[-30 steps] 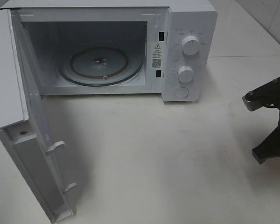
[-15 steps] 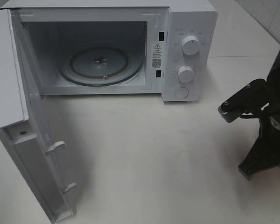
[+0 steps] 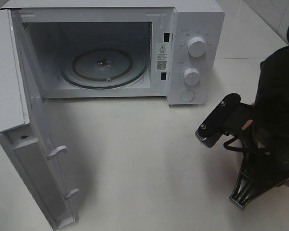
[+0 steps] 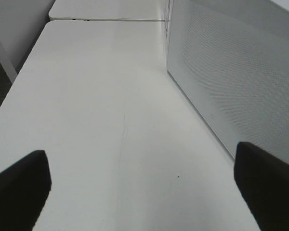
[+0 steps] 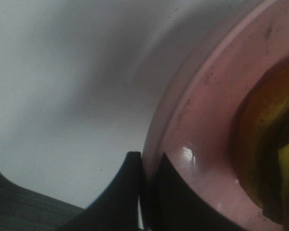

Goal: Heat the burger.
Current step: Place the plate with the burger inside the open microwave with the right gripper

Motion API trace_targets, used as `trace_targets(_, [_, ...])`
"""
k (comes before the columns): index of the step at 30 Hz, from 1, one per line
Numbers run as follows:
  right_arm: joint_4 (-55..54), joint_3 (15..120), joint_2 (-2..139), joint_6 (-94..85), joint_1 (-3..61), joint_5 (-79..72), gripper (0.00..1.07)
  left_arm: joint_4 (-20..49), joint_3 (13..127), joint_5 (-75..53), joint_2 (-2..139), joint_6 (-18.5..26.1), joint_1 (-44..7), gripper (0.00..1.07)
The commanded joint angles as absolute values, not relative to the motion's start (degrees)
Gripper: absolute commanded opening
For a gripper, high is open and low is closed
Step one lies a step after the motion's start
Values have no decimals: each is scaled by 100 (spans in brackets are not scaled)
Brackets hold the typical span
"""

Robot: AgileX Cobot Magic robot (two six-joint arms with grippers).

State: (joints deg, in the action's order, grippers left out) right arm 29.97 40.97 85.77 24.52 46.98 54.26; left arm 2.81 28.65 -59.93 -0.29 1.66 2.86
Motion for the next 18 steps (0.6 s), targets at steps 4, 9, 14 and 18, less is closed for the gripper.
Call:
trace_targets(4, [3249,4079,8531,2160,5363,5649,0,292,2853,-5953,-138,149,269,98])
trace_targets(9, [3249,4085,8531,1896,5752,5644,0,292,2853,-5953,-138,149,269,98])
trace_targets(14, [3260,4085,8531,1770,6148,5638,0,292,2853,-5953,-138,149,269,98])
trace_targets(18, [3295,4085,8531,1599,6486,5621,0,292,2853,-5953,-138,149,269,98])
